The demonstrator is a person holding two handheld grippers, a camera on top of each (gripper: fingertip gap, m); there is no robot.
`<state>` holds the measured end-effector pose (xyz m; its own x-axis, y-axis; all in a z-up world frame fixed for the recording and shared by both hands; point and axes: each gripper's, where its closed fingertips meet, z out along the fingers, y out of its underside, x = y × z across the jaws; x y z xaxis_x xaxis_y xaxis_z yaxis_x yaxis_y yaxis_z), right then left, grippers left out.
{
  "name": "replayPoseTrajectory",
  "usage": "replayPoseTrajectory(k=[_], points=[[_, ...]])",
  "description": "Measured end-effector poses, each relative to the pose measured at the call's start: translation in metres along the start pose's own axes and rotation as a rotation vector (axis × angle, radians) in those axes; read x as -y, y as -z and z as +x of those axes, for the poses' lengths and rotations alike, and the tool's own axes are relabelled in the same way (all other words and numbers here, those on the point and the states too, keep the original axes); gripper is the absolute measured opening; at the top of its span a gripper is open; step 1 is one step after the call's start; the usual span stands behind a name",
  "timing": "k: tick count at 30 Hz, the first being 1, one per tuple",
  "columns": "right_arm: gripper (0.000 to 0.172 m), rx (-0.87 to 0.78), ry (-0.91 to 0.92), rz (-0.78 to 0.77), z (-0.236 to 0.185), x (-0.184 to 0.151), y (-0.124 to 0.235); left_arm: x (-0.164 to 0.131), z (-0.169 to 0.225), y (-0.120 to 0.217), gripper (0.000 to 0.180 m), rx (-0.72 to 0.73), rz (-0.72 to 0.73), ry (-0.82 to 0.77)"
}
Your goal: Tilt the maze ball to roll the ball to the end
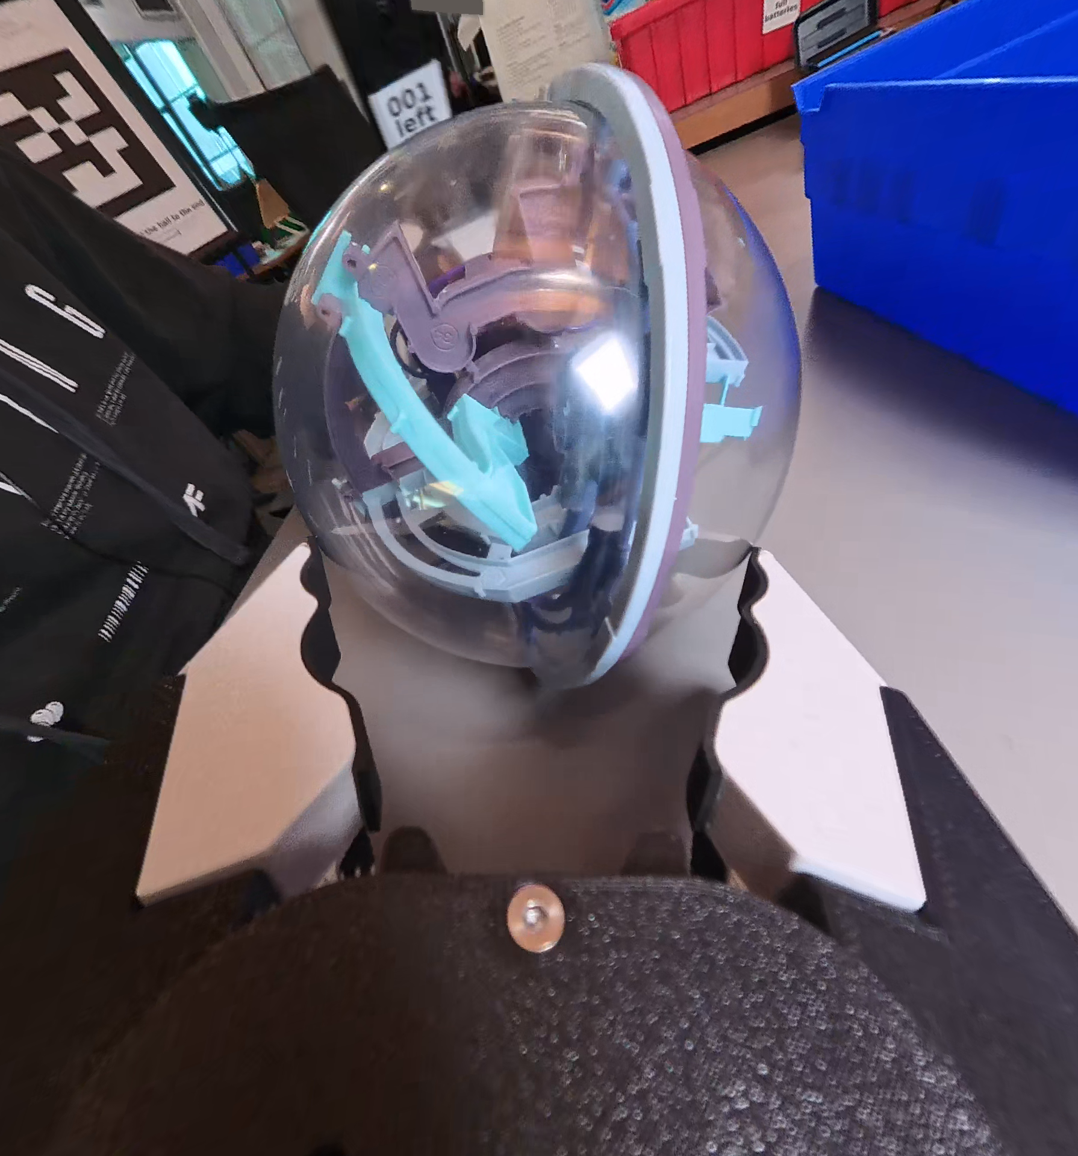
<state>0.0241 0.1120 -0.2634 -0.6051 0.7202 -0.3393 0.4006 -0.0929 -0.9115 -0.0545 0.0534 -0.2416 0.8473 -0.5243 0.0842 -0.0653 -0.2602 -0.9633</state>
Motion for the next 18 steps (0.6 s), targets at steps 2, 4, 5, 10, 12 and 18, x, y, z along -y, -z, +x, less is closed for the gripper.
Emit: replayPoseTrajectory(k=[2, 4, 5, 10, 12, 18], points=[[0.126, -0.016, 0.015, -0.003, 0.000, -0.001, 0.001, 0.002, 0.014, -0.003, 0.124, -0.134, 0.058, 0.243], [0.125, -0.035, 0.036, -0.008, -0.001, -0.002, 0.001, 0.003, 0.022, -0.012, 0.131, -0.195, 0.076, 0.331], [0.124, -0.047, 0.050, -0.013, -0.001, -0.002, 0.000, -0.002, 0.026, -0.020, 0.134, -0.198, 0.048, 0.316], [0.125, -0.123, 0.110, -0.049, 0.001, -0.007, -0.006, -0.020, 0.025, -0.052, 0.147, -0.115, -0.075, 0.156], [0.125, -0.152, 0.129, -0.065, 0.002, -0.009, -0.007, -0.016, 0.024, -0.053, 0.147, -0.116, -0.061, 0.120], [0.127, -0.198, 0.222, -0.043, -0.004, -0.003, -0.015, 0.018, 0.026, -0.041, 0.146, -0.093, 0.062, -0.064]])
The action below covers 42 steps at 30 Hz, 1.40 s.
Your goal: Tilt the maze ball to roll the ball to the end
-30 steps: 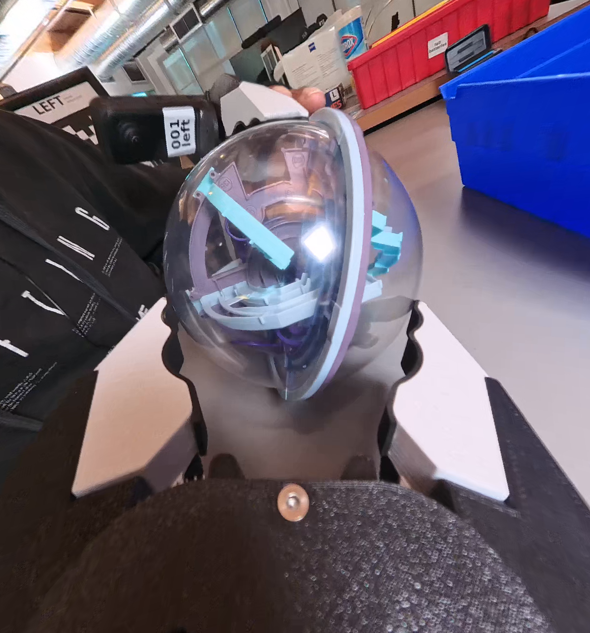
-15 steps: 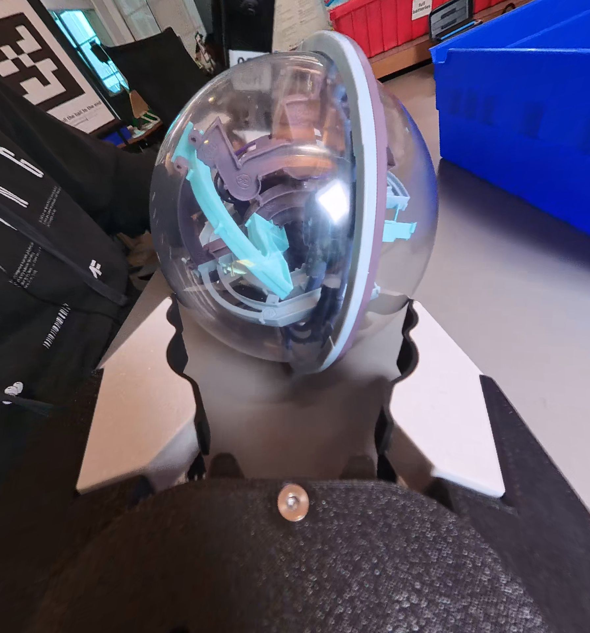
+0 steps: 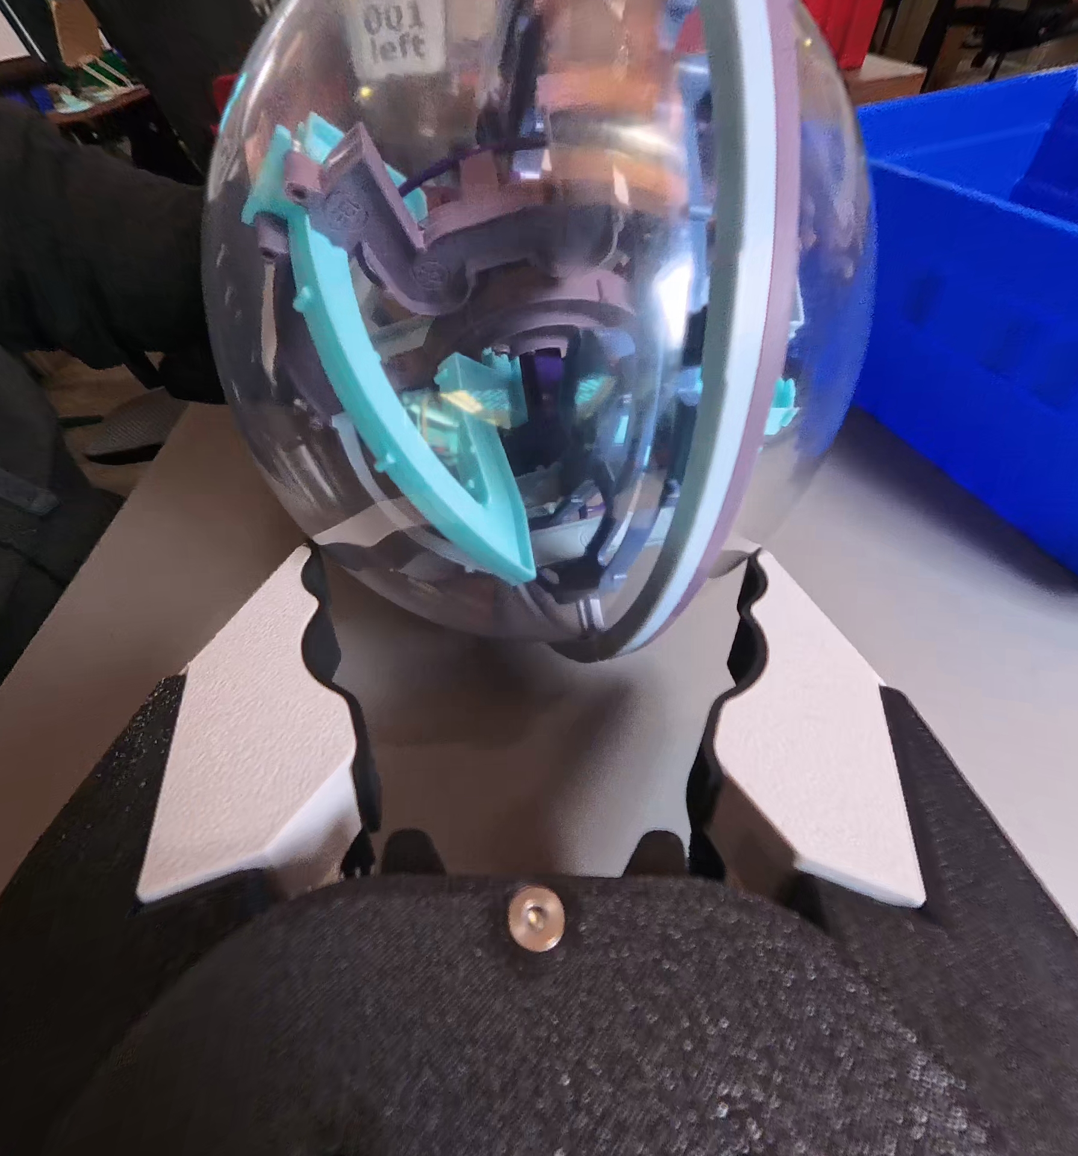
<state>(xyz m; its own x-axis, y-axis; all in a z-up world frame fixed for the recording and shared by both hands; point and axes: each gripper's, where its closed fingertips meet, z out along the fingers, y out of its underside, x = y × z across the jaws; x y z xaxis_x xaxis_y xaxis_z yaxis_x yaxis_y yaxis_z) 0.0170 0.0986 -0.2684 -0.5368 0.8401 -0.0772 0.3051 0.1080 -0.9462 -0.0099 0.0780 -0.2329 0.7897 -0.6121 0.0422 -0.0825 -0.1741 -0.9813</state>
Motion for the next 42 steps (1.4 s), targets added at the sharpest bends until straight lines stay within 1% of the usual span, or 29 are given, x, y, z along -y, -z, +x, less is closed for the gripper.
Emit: replayPoseTrajectory(k=[4, 8, 16, 22, 31, 42], points=[[0.127, -0.023, 0.051, 0.056, -0.004, 0.014, 0.000, 0.018, 0.004, 0.006, 0.146, -0.004, 0.074, -0.077], [0.126, -0.053, 0.098, 0.106, -0.006, 0.029, 0.005, 0.022, 0.005, 0.010, 0.146, -0.020, 0.112, -0.096], [0.125, -0.096, 0.191, 0.138, -0.012, 0.051, 0.015, 0.040, 0.012, 0.014, 0.146, -0.036, 0.169, -0.181], [0.125, -0.126, 0.274, 0.158, -0.014, 0.076, 0.031, 0.067, 0.017, 0.014, 0.146, -0.039, 0.203, -0.261], [0.125, -0.139, 0.365, 0.182, -0.014, 0.121, 0.058, 0.112, 0.017, 0.011, 0.146, -0.023, 0.226, -0.322], [0.125, -0.145, 0.378, 0.266, -0.014, 0.167, 0.072, 0.156, 0.014, 0.019, 0.146, -0.045, 0.251, -0.320]])
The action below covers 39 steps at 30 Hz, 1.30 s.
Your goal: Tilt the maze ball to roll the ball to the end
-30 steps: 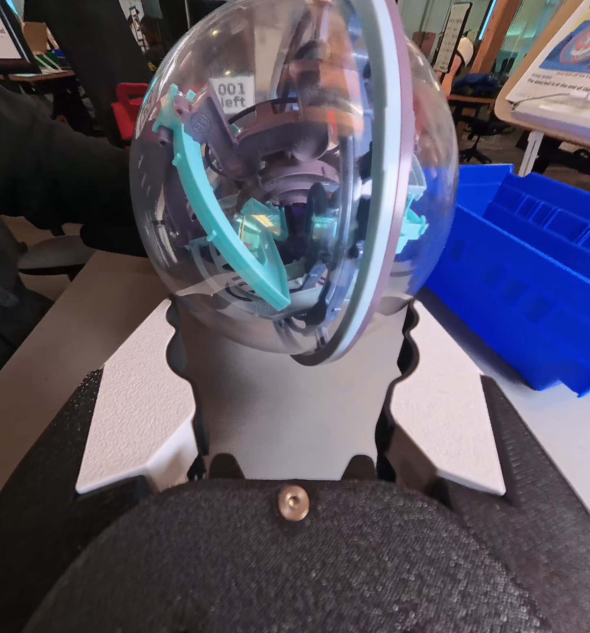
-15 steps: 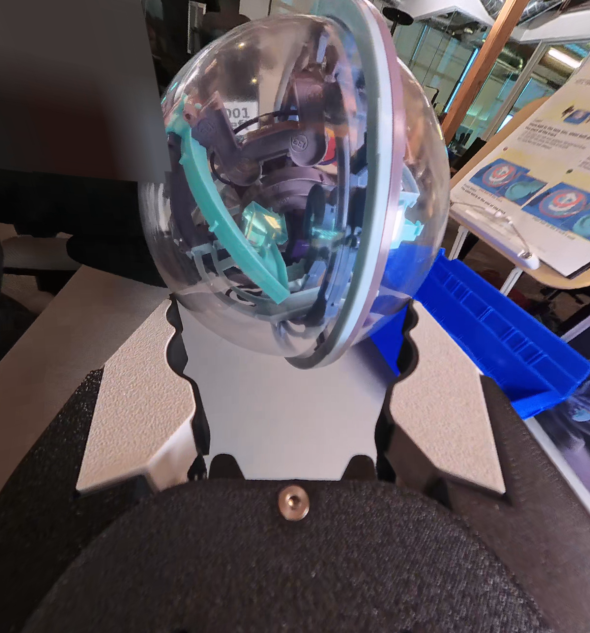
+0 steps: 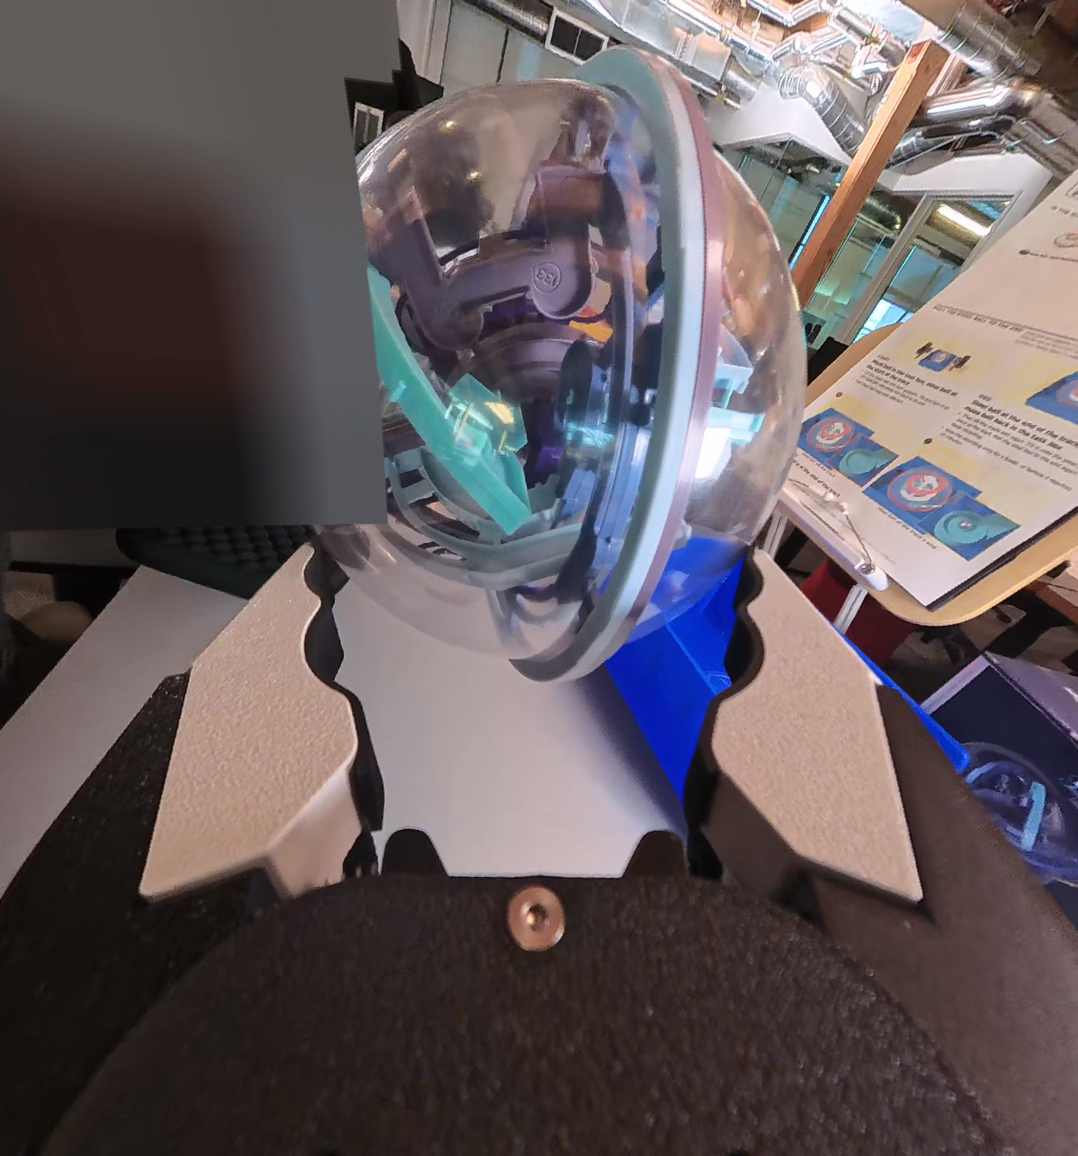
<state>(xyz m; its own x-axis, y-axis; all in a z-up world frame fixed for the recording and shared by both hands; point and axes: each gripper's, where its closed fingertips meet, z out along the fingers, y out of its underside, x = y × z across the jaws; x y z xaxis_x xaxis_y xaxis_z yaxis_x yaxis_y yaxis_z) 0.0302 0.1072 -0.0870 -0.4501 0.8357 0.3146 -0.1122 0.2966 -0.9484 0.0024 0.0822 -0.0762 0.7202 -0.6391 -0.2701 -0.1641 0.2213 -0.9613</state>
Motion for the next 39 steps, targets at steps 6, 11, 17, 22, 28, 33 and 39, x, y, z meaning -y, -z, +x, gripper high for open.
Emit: replayPoseTrajectory(k=[6, 11, 17, 22, 28, 33, 39], points=[[0.125, -0.012, -0.010, 0.029, 0.003, 0.009, 0.003, 0.012, -0.002, -0.003, 0.146, -0.011, -0.010, -0.002], [0.125, -0.017, -0.034, 0.051, 0.004, 0.012, 0.005, 0.015, -0.002, -0.006, 0.146, -0.017, -0.039, 0.015], [0.125, -0.016, -0.056, 0.076, 0.003, 0.011, 0.004, 0.020, -0.002, -0.006, 0.146, -0.016, -0.073, 0.008], [0.125, -0.017, -0.068, 0.093, 0.003, 0.012, 0.002, 0.023, -0.002, -0.005, 0.146, -0.018, -0.094, 0.007], [0.124, -0.014, -0.091, 0.110, 0.002, 0.013, 0.002, 0.024, -0.001, -0.004, 0.146, -0.016, -0.127, 0.027], [0.124, -0.006, -0.108, 0.125, 0.000, 0.013, 0.000, 0.027, 0.000, -0.004, 0.146, -0.009, -0.153, 0.030], [0.124, -0.015, -0.069, 0.122, -0.001, 0.015, 0.000, 0.029, 0.002, -0.002, 0.146, -0.015, -0.137, -0.009]])
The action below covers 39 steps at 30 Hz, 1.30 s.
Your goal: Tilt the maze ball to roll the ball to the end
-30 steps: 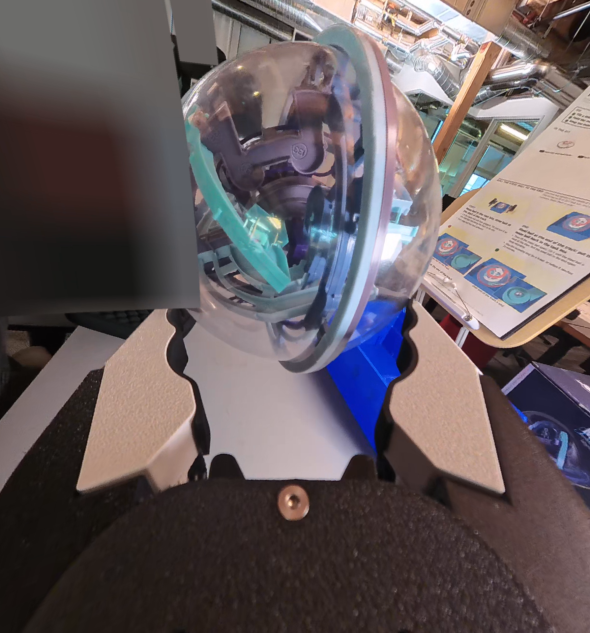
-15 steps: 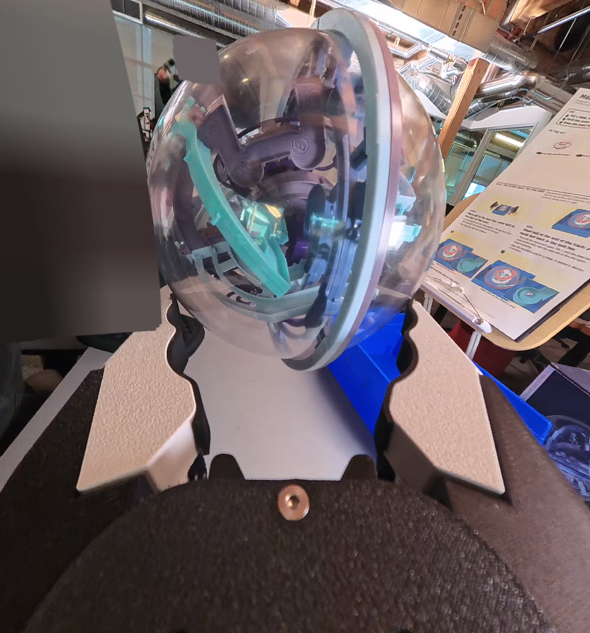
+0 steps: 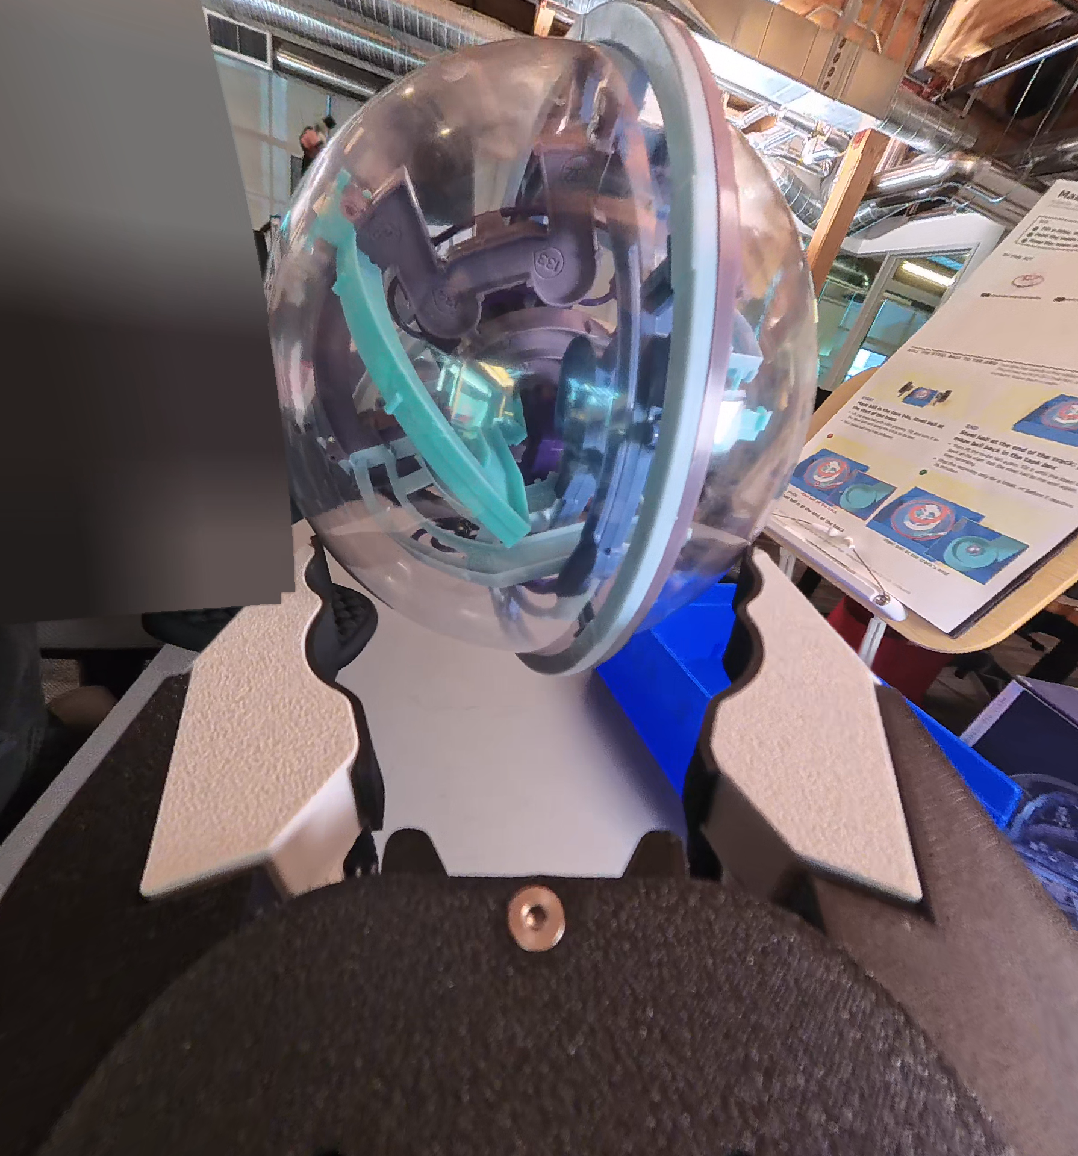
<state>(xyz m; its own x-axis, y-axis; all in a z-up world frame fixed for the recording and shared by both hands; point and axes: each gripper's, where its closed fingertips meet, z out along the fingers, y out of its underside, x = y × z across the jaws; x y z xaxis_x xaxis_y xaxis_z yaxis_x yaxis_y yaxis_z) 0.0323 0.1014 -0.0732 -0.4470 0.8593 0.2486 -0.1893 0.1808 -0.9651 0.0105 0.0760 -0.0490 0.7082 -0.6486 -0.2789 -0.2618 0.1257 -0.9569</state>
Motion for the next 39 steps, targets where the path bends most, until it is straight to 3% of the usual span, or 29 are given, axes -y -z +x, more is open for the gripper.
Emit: replayPoseTrajectory(k=[39], points=[[0.123, -0.011, 0.176, -0.011, -0.0055, -0.0013, 0.0034, -0.0073, 0.0084, 0.0012, 0.145, -0.002, 0.117, -0.138]])
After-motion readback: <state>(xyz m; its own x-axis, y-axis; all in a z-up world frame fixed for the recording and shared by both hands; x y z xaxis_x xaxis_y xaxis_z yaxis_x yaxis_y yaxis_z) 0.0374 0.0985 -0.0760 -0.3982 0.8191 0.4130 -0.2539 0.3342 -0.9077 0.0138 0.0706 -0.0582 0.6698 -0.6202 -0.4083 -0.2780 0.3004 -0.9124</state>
